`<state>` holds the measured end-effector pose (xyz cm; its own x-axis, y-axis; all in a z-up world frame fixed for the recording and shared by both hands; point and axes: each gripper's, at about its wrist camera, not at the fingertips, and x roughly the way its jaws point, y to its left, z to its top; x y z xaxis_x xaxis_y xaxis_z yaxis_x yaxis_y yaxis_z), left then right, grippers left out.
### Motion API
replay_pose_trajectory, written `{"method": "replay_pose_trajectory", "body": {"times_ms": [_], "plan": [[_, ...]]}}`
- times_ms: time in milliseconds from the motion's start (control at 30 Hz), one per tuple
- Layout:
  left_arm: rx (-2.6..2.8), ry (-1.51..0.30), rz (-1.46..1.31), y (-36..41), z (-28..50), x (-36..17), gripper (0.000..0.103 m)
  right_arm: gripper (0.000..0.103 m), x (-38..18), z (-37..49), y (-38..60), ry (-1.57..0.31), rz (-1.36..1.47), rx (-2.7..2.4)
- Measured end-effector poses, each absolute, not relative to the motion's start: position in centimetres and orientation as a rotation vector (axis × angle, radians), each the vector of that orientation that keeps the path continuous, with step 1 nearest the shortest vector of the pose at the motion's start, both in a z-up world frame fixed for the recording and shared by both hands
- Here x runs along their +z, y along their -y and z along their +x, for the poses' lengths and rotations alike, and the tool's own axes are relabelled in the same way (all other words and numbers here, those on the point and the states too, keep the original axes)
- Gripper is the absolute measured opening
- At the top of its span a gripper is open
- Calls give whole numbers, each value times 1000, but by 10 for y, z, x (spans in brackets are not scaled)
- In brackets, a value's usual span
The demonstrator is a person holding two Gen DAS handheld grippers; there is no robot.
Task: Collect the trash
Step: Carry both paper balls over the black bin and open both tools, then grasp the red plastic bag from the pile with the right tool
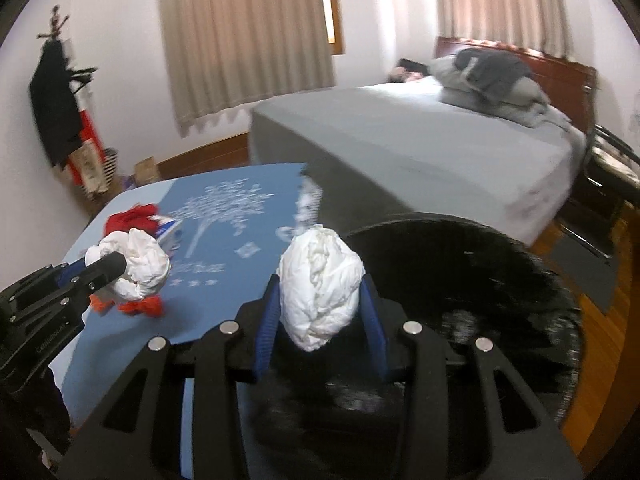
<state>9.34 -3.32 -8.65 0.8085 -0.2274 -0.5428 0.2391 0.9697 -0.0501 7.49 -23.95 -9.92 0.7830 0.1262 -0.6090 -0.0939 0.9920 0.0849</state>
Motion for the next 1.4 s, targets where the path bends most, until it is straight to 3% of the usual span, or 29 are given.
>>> {"method": "replay_pose_trajectory", "body": {"times_ms": [267,367,433,633,733,933,1400], "plan": [[-405,-587,30,99,116,-87,20,40,-108,67,293,-659,89,-14],[-462,-603,29,115,122,-90,28,43,-112,64,306,-661,96,-56],[-481,-605,26,119,122,-92,45,52,-114,62,309,-660,96,-77],[-413,-578,29,101,116,-92,66,90,-110,56,311,-611,76,-124],[-346,-557,35,81,113,-90,77,96,-107,56,302,-592,66,-104],[-199,-535,26,26,104,-85,87,97,-102,68,263,-593,69,-11],[97,-568,18,-97,86,-103,88,97,-113,102,137,-632,15,244]]}}
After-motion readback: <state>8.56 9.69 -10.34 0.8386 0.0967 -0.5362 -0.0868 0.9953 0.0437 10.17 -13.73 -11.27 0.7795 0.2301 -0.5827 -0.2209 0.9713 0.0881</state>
